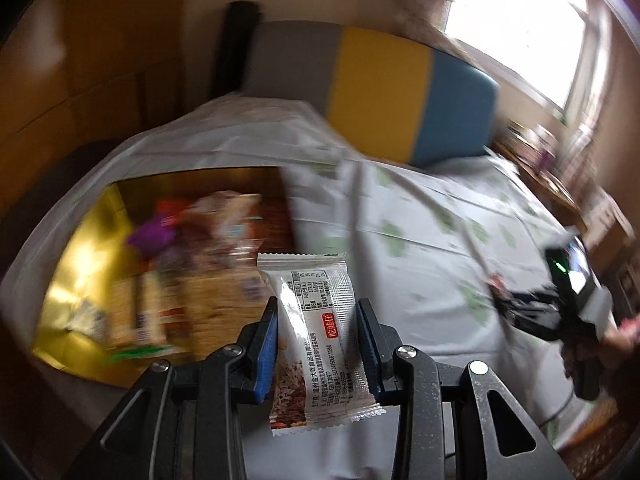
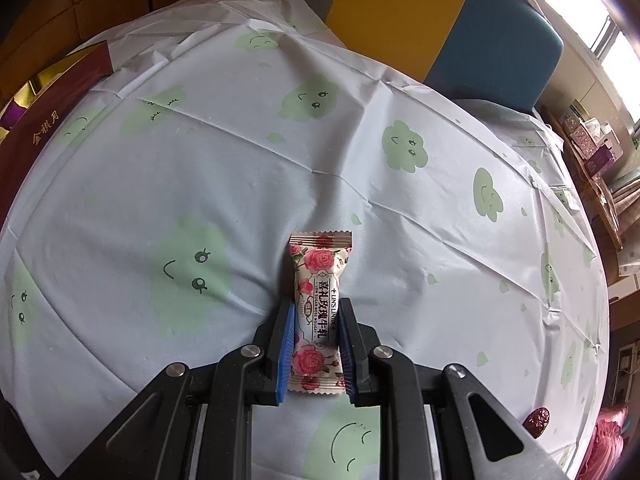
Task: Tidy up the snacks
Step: 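Lower the white pastry packet into the tin and open the left gripper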
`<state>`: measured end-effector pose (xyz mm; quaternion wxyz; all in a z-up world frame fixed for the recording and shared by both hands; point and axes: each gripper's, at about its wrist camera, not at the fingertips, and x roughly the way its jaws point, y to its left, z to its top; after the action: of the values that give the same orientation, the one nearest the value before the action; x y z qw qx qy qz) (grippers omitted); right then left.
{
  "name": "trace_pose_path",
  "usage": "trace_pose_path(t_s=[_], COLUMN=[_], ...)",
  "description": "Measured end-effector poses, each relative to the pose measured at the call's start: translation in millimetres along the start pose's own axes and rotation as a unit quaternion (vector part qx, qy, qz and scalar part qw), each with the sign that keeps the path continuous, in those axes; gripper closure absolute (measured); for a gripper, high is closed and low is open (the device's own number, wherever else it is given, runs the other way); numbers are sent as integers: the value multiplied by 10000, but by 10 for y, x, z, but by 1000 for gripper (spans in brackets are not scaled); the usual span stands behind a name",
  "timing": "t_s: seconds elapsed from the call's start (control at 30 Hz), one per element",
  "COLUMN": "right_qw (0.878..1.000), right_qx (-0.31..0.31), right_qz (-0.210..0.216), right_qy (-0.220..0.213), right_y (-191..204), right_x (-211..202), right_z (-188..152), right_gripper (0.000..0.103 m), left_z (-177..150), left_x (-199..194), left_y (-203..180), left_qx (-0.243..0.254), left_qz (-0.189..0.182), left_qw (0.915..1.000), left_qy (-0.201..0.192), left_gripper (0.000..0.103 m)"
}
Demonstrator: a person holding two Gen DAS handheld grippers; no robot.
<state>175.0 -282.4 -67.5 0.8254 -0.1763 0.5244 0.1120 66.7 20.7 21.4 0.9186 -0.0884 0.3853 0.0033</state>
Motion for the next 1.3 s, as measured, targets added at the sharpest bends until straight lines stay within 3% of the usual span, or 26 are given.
trace_pose_path(t_s=[0.27, 0.53, 0.77, 0.83, 0.93, 1.3], right_qw=[9999, 9998, 9998, 9997, 9997, 9997], right_qx=[-111, -142, -136, -141, -140, -150], right_qz=[-99, -163, -171, -176, -176, -175], right_qy=[-10, -12, -6, -2, 1, 7], right_y=[46, 81, 107, 111, 104, 100], right_x=[-10, -23, -25, -25, -24, -17], right_z=[5, 6, 9, 12, 16, 15], right_gripper=[82, 82, 82, 82, 82, 82], left_z=[51, 115, 252, 246, 179, 66], left_x=[-100, 45, 411, 596, 741, 631], left_y=[983, 1297, 1149, 1145, 1133, 919], left_qx=[-1268, -1925, -1556, -1447, -1386, -809], left_qz=[646, 317, 499, 498, 783, 1176], left_qw=[9898, 9806, 9860, 9868, 9845, 9881], left_qy=[-32, 204, 326, 536, 736, 568], left_gripper=[66, 66, 65, 64, 62, 61])
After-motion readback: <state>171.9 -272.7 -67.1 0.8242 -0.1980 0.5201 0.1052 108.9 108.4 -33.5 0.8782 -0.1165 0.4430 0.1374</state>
